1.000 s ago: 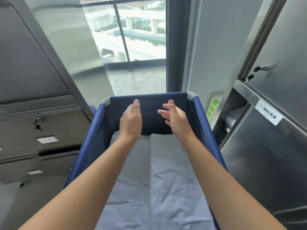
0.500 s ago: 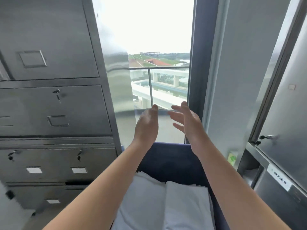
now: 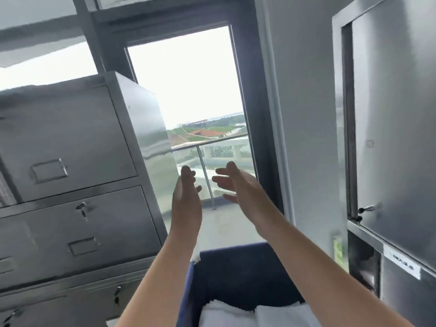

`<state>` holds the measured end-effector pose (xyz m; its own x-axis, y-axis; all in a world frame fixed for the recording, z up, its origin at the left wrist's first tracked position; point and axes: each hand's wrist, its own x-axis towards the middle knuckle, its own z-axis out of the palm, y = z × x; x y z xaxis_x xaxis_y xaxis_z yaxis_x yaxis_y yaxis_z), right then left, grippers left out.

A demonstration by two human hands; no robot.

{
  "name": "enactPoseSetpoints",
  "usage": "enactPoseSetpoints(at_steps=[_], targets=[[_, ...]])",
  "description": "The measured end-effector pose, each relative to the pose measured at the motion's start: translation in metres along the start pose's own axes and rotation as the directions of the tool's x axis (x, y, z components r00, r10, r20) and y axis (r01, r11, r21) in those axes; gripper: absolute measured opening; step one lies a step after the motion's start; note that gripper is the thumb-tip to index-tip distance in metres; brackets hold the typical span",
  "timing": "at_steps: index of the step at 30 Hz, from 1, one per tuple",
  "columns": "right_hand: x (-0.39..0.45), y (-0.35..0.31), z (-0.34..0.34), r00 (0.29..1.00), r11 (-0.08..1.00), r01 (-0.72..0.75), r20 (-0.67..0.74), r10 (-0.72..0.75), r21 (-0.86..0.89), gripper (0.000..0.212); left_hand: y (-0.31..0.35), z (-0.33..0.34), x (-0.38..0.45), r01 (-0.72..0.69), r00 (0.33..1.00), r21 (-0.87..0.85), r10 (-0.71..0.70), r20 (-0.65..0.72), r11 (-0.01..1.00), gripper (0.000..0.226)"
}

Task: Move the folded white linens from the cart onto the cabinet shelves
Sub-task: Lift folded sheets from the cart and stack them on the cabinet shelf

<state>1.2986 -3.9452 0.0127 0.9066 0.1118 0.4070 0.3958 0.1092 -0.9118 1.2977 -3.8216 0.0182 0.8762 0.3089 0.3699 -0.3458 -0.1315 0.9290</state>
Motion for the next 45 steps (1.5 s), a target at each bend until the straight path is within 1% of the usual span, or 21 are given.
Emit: enactPoseSetpoints(at_steps=[3, 7, 14, 18, 20, 24, 28, 32, 36, 40, 42, 45], targets=[[-0.003, 0.005, 0.005, 1.0, 1.0, -0.025, -0.006, 0.025, 0.012, 0.049, -0.001, -0.001, -0.009, 0.015, 1.0, -0.015, -0.015, 0.0, 1.0, 0.059], [-0.007, 0.009, 0.002, 0.999, 1.0, -0.026, -0.028, 0.026, -0.014, 0.044, 0.0, 0.001, -0.016, 0.008, 1.0, -0.027, -0.008, 0.013, 1.0, 0.06], [-0.014, -0.002, 0.003, 0.994, 1.0, -0.012, -0.109, 0.01, -0.012, 0.052, 0.008, -0.007, -0.021, 0.015, 0.998, -0.078, -0.009, 0.07, 0.997, 0.06], [-0.021, -0.014, 0.016, 0.991, 0.998, 0.008, -0.133, -0.016, -0.062, 0.053, 0.015, -0.023, -0.018, 0.009, 0.995, -0.088, 0.0, 0.099, 0.996, 0.061], [-0.023, -0.02, 0.024, 0.988, 0.998, 0.006, -0.155, -0.015, -0.062, 0.053, 0.018, -0.031, -0.015, 0.025, 0.994, -0.101, -0.014, 0.109, 0.995, 0.058], [-0.03, -0.022, 0.044, 0.981, 0.996, 0.003, -0.194, -0.021, -0.093, 0.052, 0.02, -0.049, -0.014, 0.063, 0.989, -0.132, -0.045, 0.138, 0.989, 0.06], [-0.05, -0.021, 0.059, 0.97, 0.993, -0.018, -0.241, -0.01, -0.115, 0.051, 0.018, -0.057, -0.021, 0.137, 0.975, -0.194, -0.097, 0.202, 0.971, 0.061], [-0.074, -0.027, 0.054, 0.949, 0.988, -0.047, -0.314, -0.001, -0.145, 0.053, 0.017, -0.049, -0.035, 0.19, 0.949, -0.226, -0.119, 0.293, 0.956, 0.062], [-0.098, -0.039, 0.032, 0.908, 0.98, -0.07, -0.418, -0.014, -0.185, 0.055, 0.021, -0.028, -0.056, 0.217, 0.91, -0.217, -0.116, 0.399, 0.952, 0.062], [-0.123, -0.055, 0.004, 0.867, 0.978, -0.045, -0.493, -0.063, -0.204, 0.056, 0.034, -0.002, -0.076, 0.209, 0.869, -0.238, -0.069, 0.49, 0.949, 0.061], [-0.134, -0.064, -0.009, 0.842, 0.976, -0.034, -0.532, -0.089, -0.217, 0.055, 0.043, 0.011, -0.086, 0.191, 0.857, -0.251, -0.037, 0.514, 0.949, 0.057], [-0.154, -0.081, -0.031, 0.801, 0.973, -0.022, -0.586, -0.119, -0.228, 0.055, 0.059, 0.032, -0.102, 0.201, 0.838, -0.275, -0.019, 0.546, 0.94, 0.054]])
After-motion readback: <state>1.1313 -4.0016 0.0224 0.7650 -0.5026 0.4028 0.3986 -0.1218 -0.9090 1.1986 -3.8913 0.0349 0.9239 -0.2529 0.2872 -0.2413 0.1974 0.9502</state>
